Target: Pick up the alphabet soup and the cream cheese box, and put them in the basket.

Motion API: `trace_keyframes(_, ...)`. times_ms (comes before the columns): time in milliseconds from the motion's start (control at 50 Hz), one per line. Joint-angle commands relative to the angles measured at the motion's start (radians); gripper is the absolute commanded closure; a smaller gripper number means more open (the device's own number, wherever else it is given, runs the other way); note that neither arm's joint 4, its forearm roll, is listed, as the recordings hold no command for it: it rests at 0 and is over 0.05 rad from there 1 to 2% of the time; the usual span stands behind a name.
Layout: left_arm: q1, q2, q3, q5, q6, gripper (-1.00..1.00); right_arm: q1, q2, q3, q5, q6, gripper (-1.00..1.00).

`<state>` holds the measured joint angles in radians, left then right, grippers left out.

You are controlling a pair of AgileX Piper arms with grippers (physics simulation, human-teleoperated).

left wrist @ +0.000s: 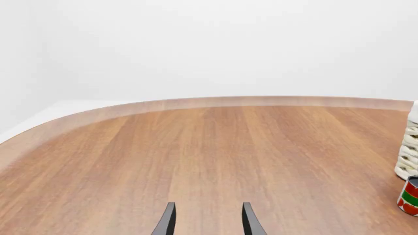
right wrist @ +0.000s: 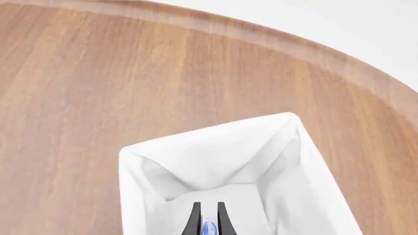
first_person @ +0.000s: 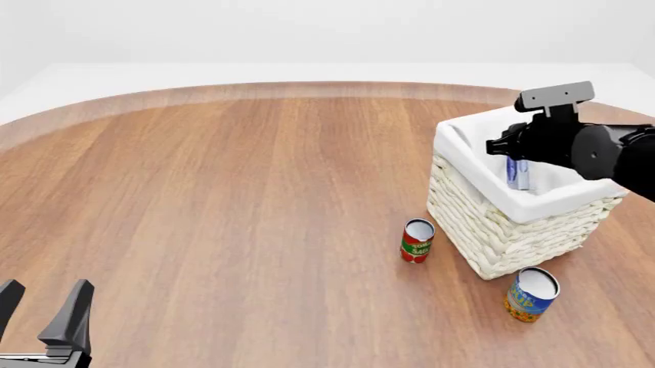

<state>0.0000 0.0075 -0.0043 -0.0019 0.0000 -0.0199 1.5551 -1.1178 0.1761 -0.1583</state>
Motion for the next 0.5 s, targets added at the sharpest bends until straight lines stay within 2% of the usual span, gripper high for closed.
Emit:
trace_keyframes(20,0.000,0.000,0.000,0.000,0.000,-1.00,-0.005,0.036,-0.023,-0.014,0.006,1.00)
trace_keyframes(200,0.000,0.000,0.000,0.000,0.000,-1.00,-0.013,0.053,-0.034,-0.010,0.008,1.00)
trace_keyframes(220,0.000,0.000,0.000,0.000,0.000,-1.00,-0.016,0.056,-0.034,-0.009,0.005,-1.00)
trace_keyframes(500,0.000,0.000,0.000,0.000,0.000,-1.00,-0.015,0.006,-0.034,0.024,0.003,-1.00)
